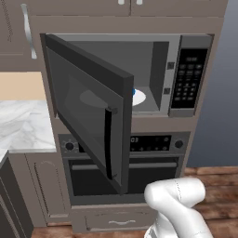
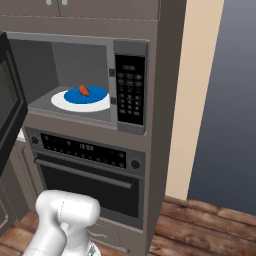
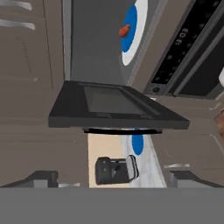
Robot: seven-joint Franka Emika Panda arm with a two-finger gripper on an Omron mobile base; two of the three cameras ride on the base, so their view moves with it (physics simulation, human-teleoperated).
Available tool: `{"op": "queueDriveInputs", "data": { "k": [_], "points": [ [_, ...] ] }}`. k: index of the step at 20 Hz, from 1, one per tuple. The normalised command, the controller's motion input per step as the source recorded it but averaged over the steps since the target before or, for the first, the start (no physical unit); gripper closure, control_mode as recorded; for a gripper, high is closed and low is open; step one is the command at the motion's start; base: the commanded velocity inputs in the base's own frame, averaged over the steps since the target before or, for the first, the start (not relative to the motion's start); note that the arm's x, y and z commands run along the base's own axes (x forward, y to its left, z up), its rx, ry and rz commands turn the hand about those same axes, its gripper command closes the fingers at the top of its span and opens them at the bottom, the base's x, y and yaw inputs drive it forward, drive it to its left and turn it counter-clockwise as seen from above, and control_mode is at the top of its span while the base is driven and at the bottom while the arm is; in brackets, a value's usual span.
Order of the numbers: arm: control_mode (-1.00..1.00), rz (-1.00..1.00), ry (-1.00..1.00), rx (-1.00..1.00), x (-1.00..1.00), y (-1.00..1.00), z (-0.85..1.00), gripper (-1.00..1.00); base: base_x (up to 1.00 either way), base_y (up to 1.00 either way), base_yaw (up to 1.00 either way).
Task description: Pick the sweet potato from the counter and place it in the microwave. Then turn on the microwave.
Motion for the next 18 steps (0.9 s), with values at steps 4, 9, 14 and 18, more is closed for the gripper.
{"op": "queueDriveInputs", "data": {
  "k": [4,9,14,18],
  "points": [
    [-1.00,0.08,0.00,0.07,0.04,0.29,-0.01,-1.00,0.00,0.00,0.00],
    [-1.00,0.10,0.00,0.01,0.13,0.26,-0.04,-1.00,0.00,0.00,0.00],
    [-1.00,0.04,0.00,0.00,0.25,0.28,-0.11,-1.00,0.00,0.00,0.00],
    [-1.00,0.00,0.00,0.00,0.27,0.35,-0.12,-1.00,0.00,0.00,0.00]
  ]
}}
